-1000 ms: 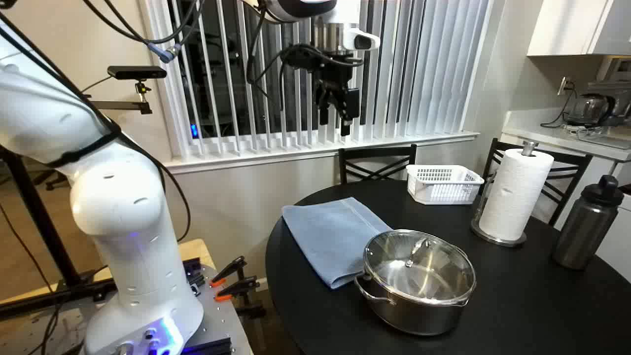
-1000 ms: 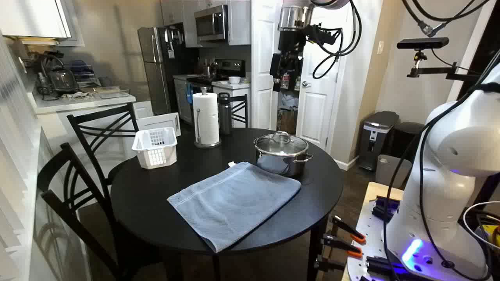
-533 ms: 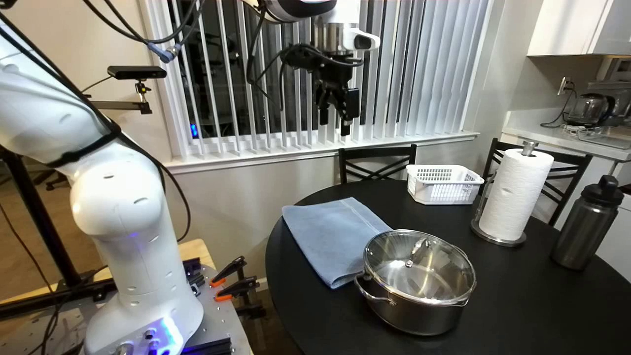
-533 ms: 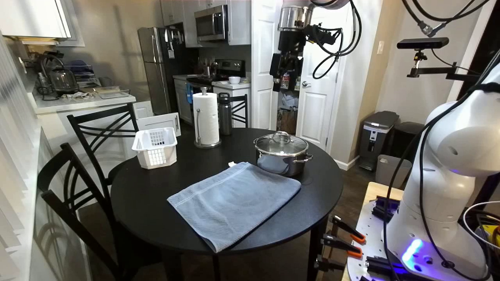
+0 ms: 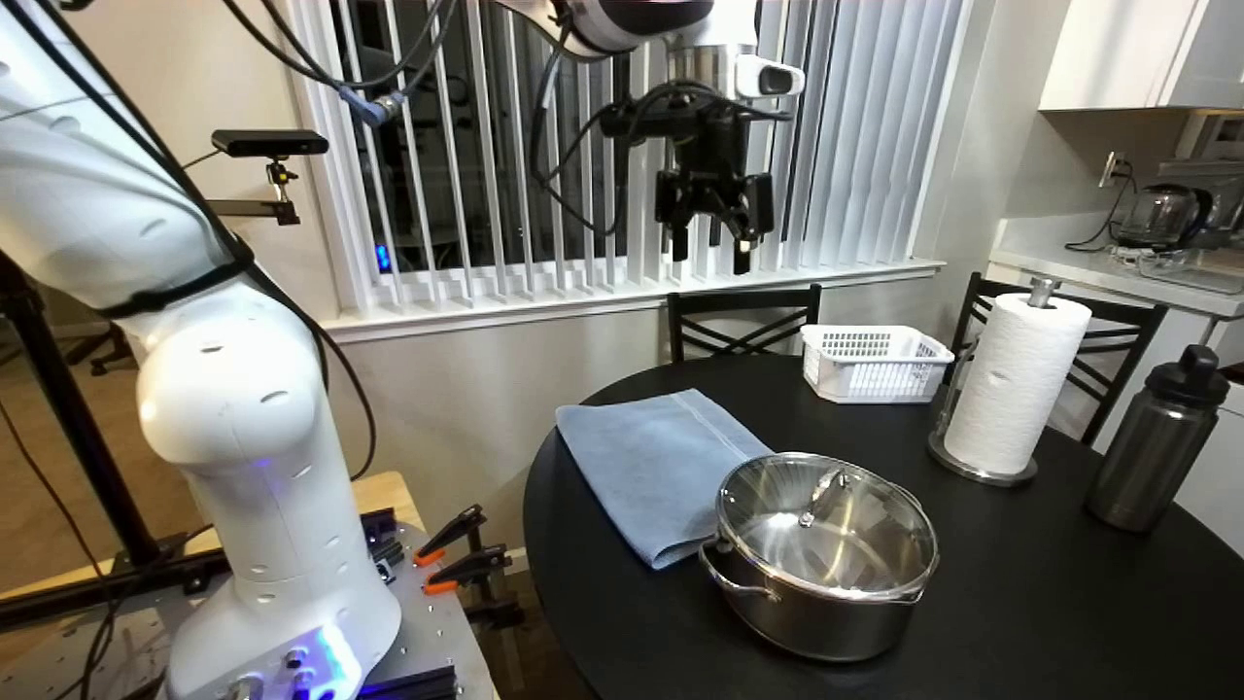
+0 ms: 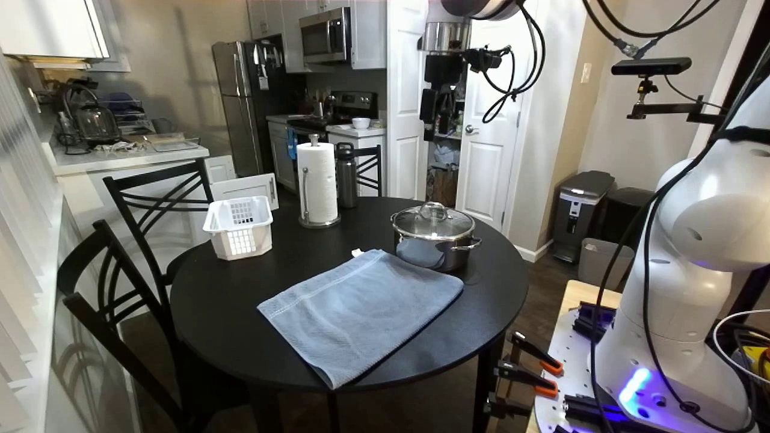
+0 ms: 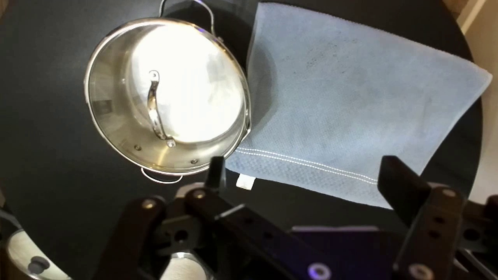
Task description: Remove the glass lid from the pot.
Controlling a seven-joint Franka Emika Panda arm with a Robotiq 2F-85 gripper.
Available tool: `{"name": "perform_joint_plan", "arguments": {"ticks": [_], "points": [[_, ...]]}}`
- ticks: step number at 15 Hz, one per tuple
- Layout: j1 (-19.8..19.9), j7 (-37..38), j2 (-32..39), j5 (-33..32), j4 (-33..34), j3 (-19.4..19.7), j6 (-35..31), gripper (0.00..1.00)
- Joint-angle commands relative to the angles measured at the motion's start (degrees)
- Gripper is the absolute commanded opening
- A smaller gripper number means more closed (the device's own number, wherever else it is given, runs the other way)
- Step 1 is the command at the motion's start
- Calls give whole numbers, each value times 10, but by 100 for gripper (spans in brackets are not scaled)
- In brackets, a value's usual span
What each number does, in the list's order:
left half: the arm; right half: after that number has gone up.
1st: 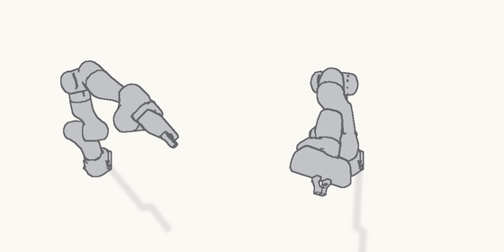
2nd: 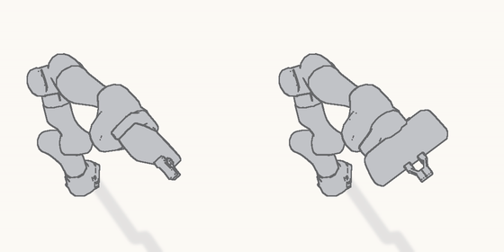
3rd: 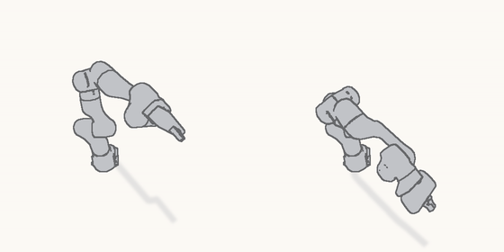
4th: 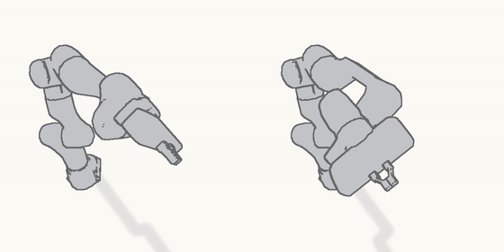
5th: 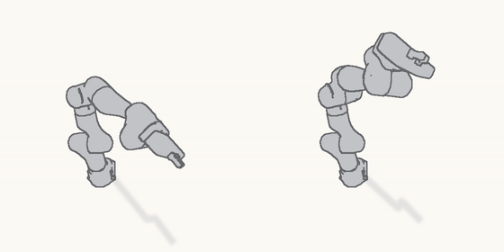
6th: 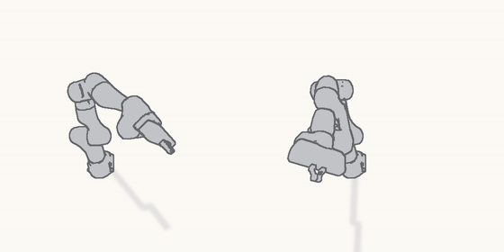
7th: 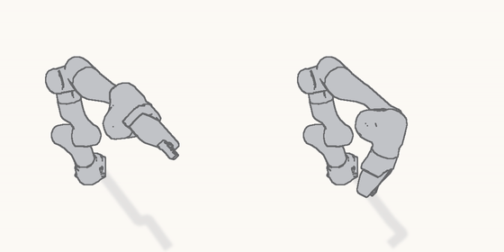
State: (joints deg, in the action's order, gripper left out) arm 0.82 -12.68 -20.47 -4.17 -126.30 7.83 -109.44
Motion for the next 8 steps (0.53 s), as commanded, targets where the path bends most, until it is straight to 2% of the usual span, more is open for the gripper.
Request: {"name": "perform_joint_plan", "arguments": {"ticks": [1, 4, 7, 8], "points": [[-1, -107, 83, -20, 61, 7, -1, 100], [0, -196, 126, -16, 71, 8, -27, 100], [11, -318, 158, 16, 62, 23, -77, 100], [11, -243, 138, -2, 58, 4, -55, 100]]}}
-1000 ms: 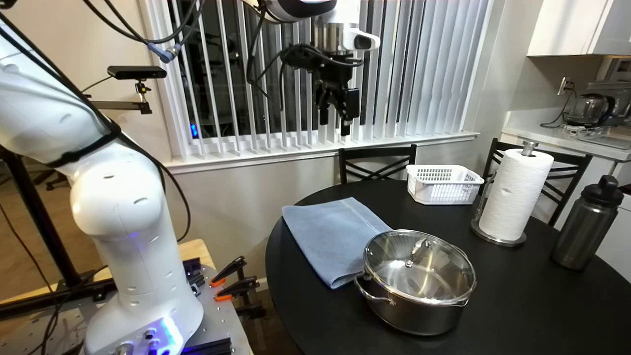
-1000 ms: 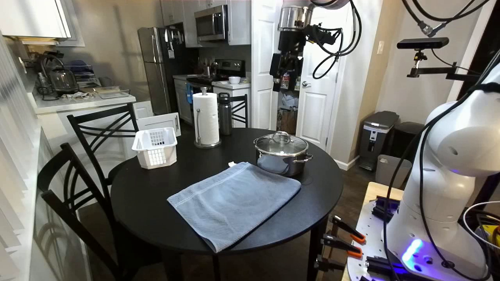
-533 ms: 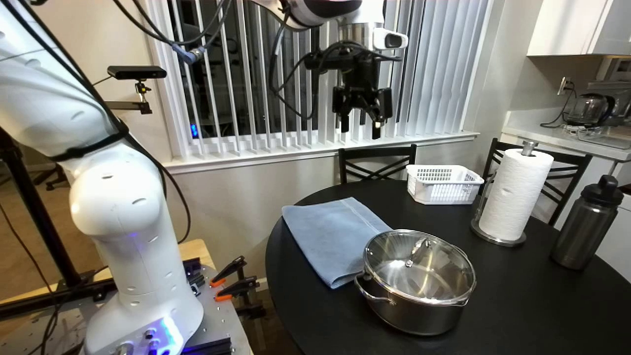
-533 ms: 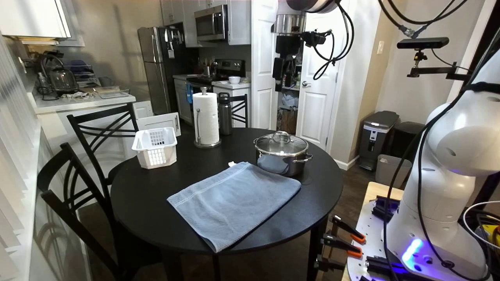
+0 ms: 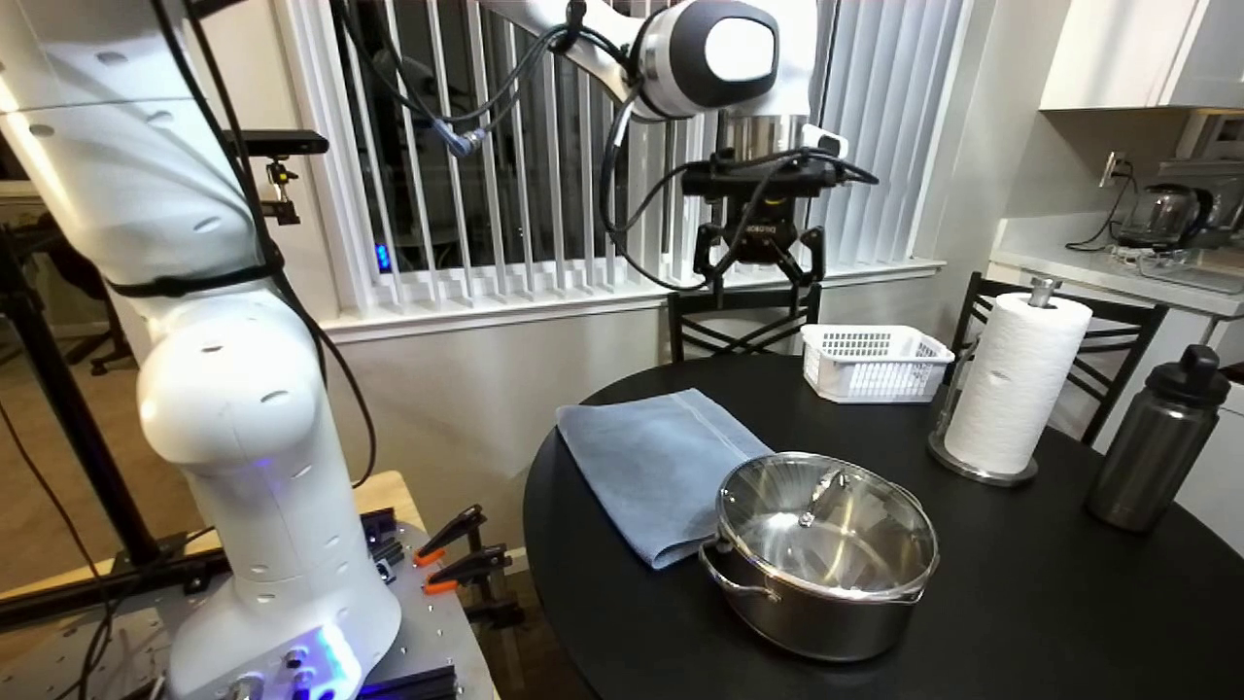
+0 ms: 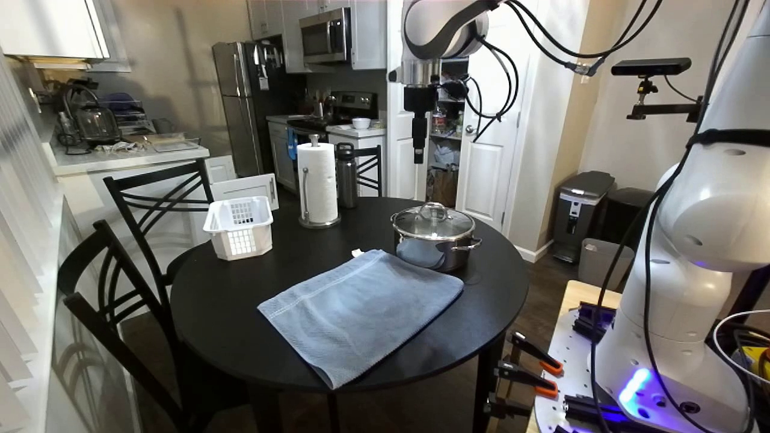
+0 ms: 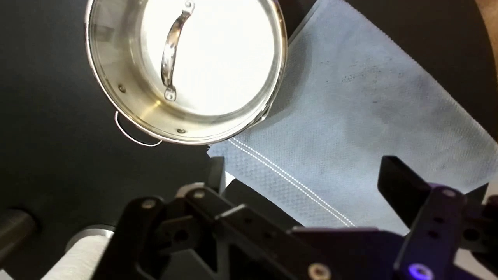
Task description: Remove the glass lid from the pot.
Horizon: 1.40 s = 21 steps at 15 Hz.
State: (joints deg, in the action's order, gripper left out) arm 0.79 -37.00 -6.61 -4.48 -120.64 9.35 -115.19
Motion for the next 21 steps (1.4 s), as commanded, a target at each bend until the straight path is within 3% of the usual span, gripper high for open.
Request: {"name": "perform_joint_plan", "arguments": {"ticks": [1, 7, 14, 21], "points": [[14, -27, 11, 6, 1, -7, -8, 100], [15, -53, 15, 15, -7, -8, -26, 100], [54, -80, 57, 147, -29, 27, -104, 100], [97, -31, 128, 112, -19, 31, -187, 100]]}}
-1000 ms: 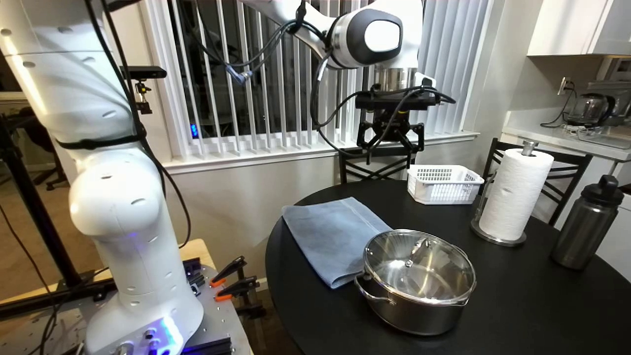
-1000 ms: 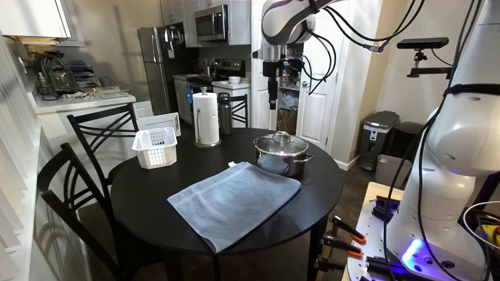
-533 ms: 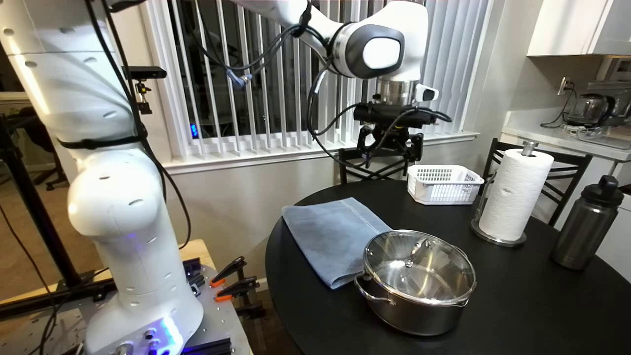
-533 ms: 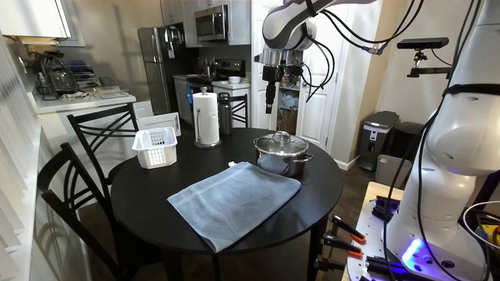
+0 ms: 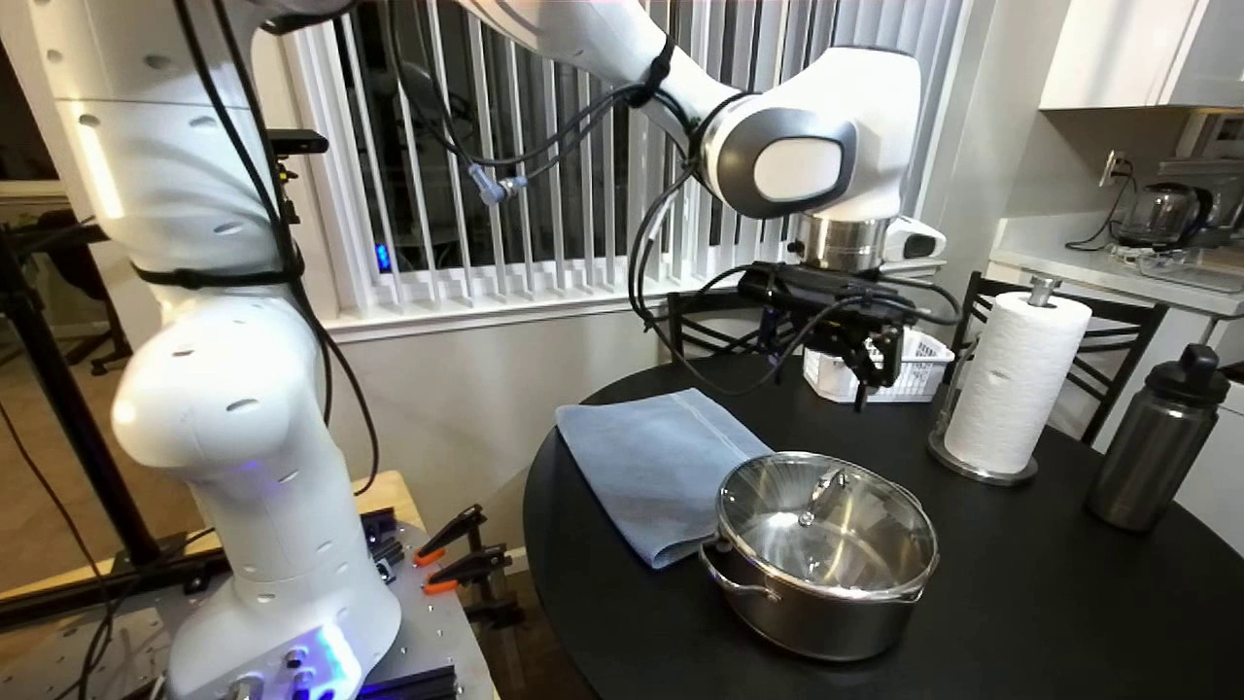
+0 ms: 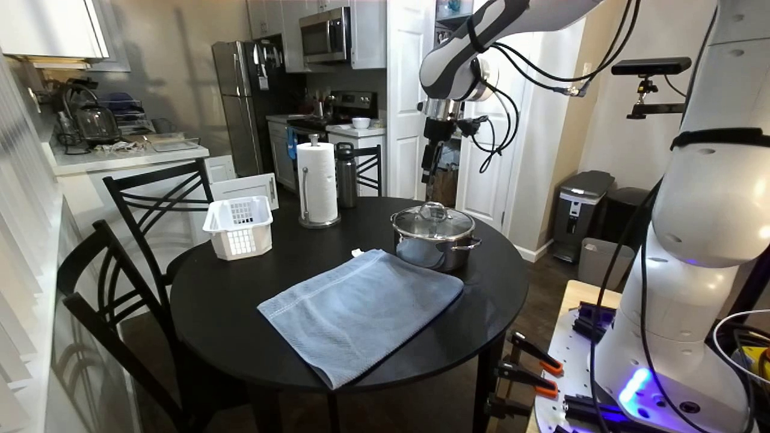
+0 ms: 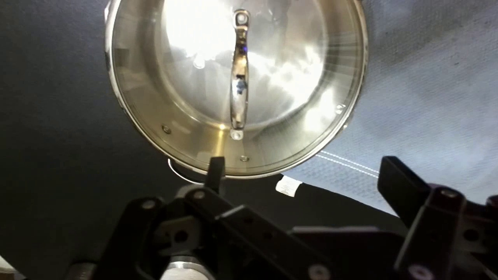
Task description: Remove the glass lid from the pot.
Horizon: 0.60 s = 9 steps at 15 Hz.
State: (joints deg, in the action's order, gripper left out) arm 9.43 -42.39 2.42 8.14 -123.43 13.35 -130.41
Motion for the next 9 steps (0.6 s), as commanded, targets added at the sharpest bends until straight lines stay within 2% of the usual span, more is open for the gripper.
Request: {"name": "perform_joint_plan", "arguments": {"ticks": [1, 4, 9], "points": [[12, 32, 54, -21, 11, -10, -45, 100], [17, 59, 96, -42, 24, -13, -44, 100], [27, 86, 119, -63, 38, -19, -37, 100]]}}
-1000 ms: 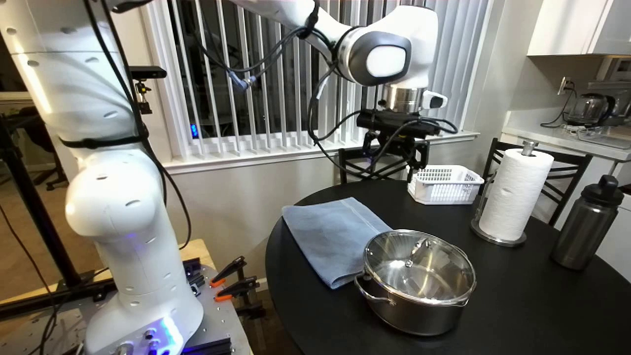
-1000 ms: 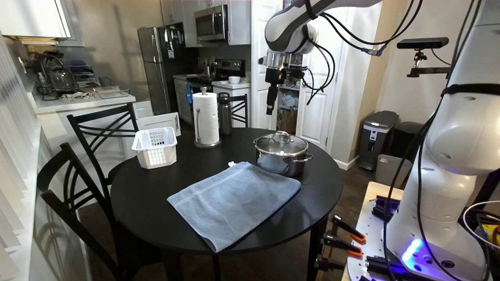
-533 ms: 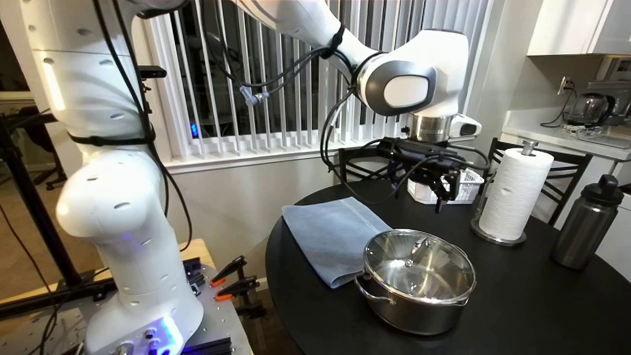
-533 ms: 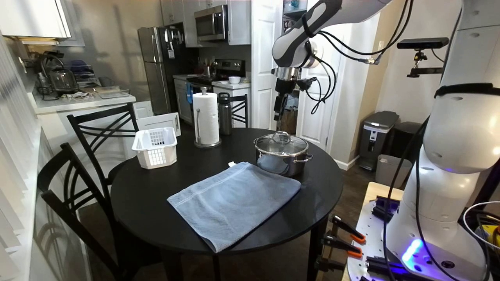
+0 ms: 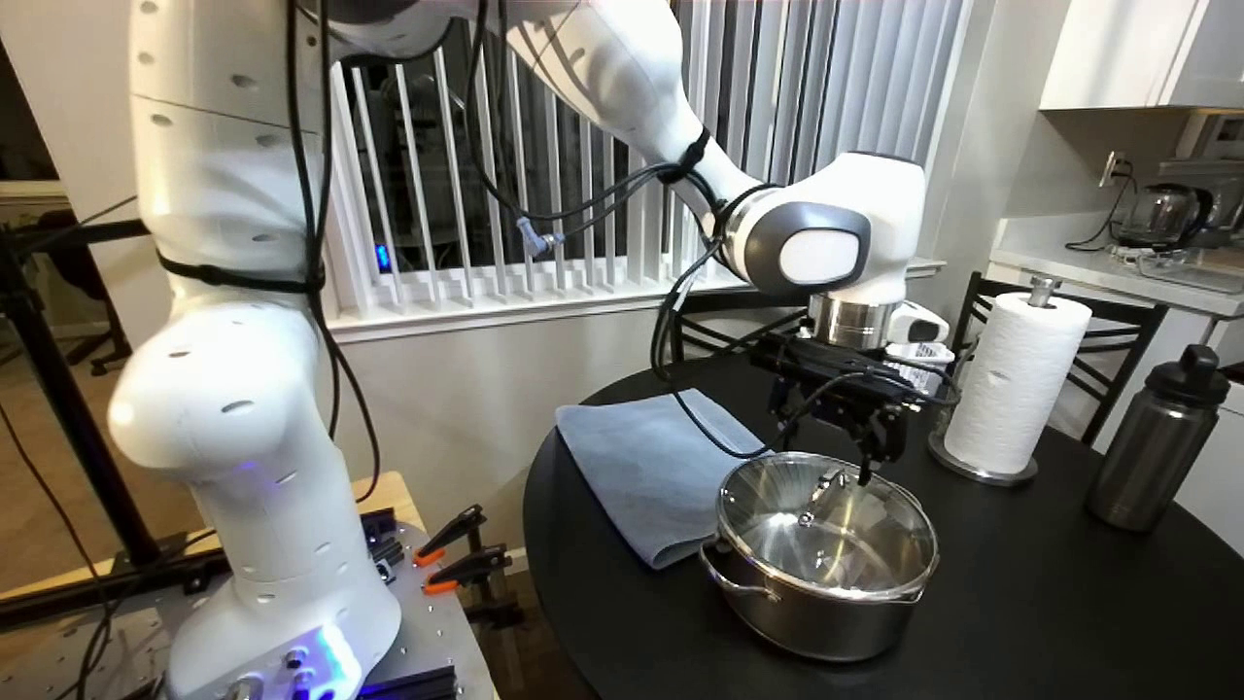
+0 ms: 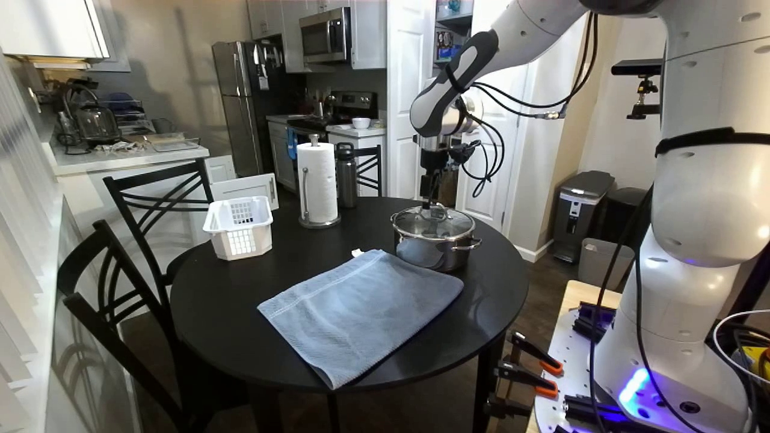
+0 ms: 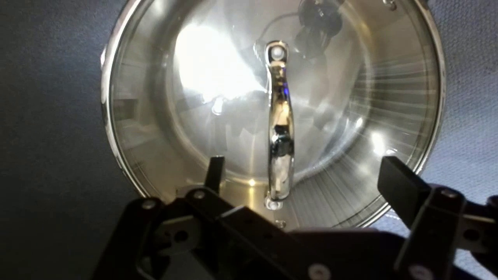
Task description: Remove the glass lid from the pot.
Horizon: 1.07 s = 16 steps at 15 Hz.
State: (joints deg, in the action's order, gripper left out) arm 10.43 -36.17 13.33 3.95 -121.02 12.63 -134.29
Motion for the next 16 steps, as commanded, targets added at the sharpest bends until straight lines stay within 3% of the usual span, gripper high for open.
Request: {"name": "perform_joint_plan", "arguments": {"ticks": [1, 5, 6, 8, 16], "points": [[19, 25, 11, -24, 15, -12, 6, 100], [27, 19, 6, -40, 14, -13, 12, 100], [30, 14, 6, -37, 14, -14, 12, 75], [33, 9, 5, -34, 14, -17, 15, 68], [36, -3, 22, -30, 22, -31, 29, 15]]}}
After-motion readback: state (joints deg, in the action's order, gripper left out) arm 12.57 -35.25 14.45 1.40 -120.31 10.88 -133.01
